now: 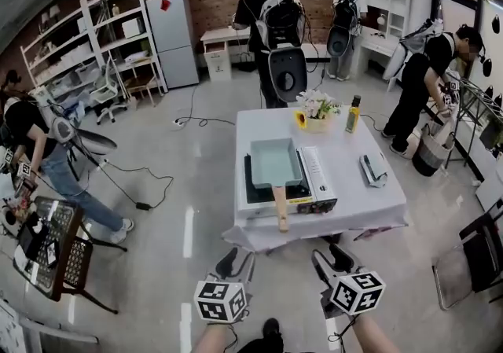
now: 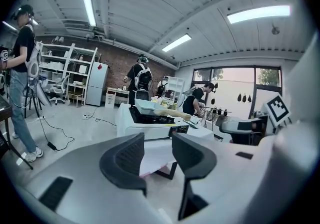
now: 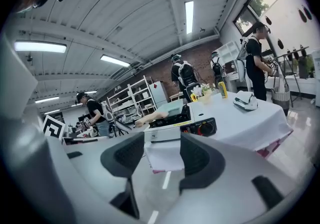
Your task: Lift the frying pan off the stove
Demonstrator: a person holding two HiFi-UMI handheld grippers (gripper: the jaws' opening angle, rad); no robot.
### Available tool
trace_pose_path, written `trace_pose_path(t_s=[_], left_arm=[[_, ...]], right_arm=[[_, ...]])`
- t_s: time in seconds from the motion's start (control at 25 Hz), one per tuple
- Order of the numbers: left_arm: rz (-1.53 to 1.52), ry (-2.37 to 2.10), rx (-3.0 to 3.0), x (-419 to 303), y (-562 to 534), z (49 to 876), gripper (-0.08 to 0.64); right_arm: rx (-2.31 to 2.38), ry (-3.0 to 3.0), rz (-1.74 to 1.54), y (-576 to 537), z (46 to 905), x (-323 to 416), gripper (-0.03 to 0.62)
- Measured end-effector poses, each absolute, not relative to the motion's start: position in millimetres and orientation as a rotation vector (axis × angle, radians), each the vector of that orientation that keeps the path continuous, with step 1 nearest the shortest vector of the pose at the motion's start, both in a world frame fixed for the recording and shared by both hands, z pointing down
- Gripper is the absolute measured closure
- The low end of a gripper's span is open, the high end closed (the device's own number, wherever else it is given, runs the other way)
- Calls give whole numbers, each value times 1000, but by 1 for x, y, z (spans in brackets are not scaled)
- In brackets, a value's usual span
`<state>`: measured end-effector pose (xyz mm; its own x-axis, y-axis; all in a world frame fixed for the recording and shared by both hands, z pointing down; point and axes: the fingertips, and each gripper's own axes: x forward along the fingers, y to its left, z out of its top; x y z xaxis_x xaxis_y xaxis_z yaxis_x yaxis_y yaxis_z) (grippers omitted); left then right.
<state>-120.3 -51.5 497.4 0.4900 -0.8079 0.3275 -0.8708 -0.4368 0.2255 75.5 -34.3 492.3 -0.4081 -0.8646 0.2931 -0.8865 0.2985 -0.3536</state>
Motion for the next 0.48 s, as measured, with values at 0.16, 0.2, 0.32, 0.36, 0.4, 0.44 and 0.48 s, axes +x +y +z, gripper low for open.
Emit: trace_pose_path(t_s=[0.16, 0.2, 0.32, 0.36, 0.4, 0.44, 0.48], left_arm=[[232, -1396, 2376, -128, -72, 498, 411], [231, -1396, 2375, -130, -76, 498, 411], [231, -1393, 2369, -134, -86, 499, 411], [231, -1391, 2368, -135, -89, 499, 411], [233, -1390, 2367, -136, -92, 500, 411], [234, -1390, 2365, -137, -95, 501, 411], [234, -1391, 2363, -139, -98, 502, 411]], right_arm=[[1702, -2502, 746, -56, 489, 73, 379], [1704, -2505, 757, -60, 488, 73, 379], [1704, -2513, 773, -72, 484, 71, 379], [1702, -2515, 772, -75, 484, 70, 379], [1701, -2517, 773, -79, 484, 69, 379], [1700, -2518, 774, -82, 484, 69, 379], [1699, -2520, 777, -85, 485, 68, 379]])
